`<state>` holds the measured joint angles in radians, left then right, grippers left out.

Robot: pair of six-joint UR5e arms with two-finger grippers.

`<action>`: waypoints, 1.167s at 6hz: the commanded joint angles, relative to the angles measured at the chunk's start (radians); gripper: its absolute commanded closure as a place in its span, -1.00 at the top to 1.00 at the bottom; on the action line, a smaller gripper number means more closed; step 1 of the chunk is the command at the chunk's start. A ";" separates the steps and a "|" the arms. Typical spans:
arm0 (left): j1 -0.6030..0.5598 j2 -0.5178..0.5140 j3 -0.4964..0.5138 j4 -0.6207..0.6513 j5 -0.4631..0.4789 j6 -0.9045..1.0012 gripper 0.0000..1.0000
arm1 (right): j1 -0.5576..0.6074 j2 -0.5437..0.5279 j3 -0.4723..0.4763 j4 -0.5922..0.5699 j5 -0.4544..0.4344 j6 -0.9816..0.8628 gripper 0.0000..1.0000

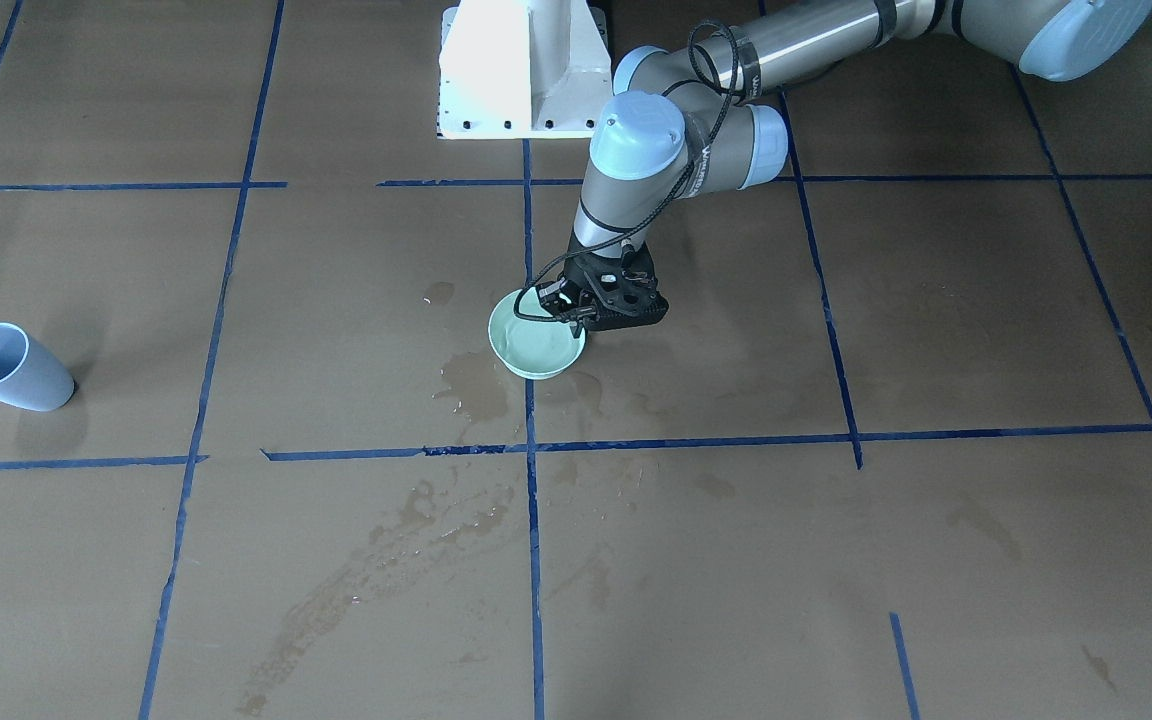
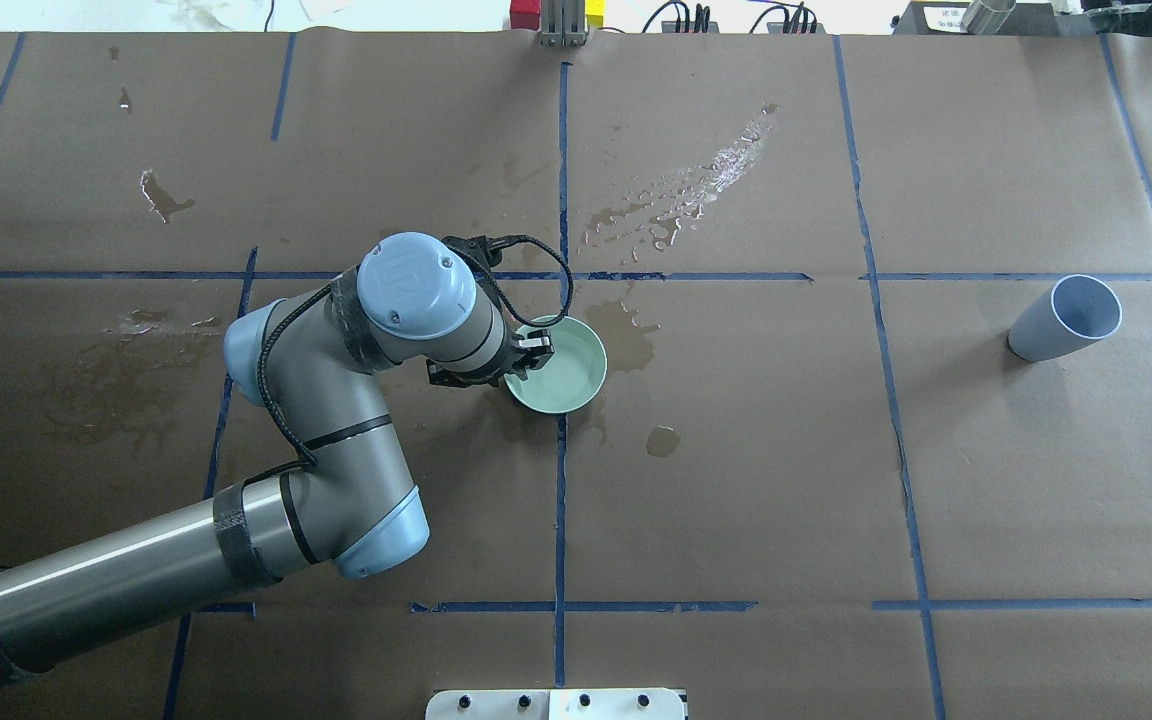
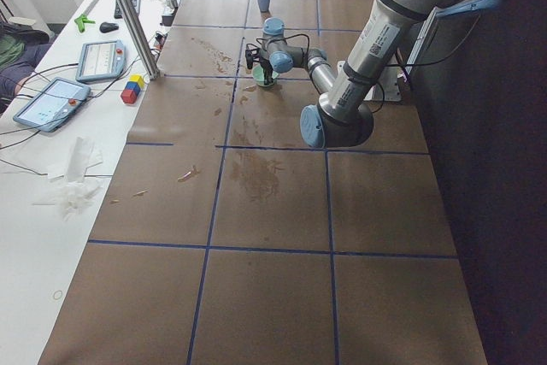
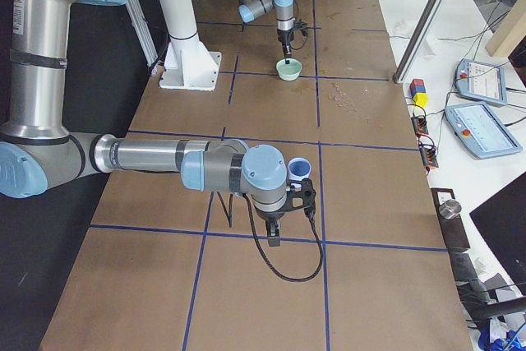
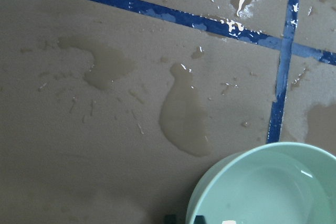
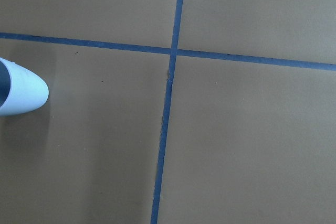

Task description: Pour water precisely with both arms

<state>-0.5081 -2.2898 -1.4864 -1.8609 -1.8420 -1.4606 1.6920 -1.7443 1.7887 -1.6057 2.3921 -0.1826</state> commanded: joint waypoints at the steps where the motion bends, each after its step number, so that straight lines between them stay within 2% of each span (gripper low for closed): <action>1: -0.013 0.001 -0.012 0.000 -0.013 0.008 -1.00 | 0.000 0.003 0.000 0.000 -0.005 0.002 1.00; 3: -0.143 0.030 -0.075 0.011 -0.196 0.091 -1.00 | 0.000 0.003 -0.002 0.006 -0.002 0.002 1.00; 4: -0.208 0.076 -0.113 0.008 -0.257 0.124 -1.00 | -0.002 0.003 -0.002 0.004 0.001 0.002 1.00; 5: -0.281 0.148 -0.159 0.008 -0.317 0.219 -1.00 | -0.002 0.002 -0.006 0.004 0.002 0.000 1.00; 7: -0.444 0.269 -0.175 0.003 -0.455 0.468 -1.00 | -0.005 0.002 -0.006 0.000 0.004 -0.002 1.00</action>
<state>-0.8737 -2.0791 -1.6538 -1.8571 -2.2311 -1.1189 1.6887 -1.7425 1.7830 -1.6043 2.3955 -0.1829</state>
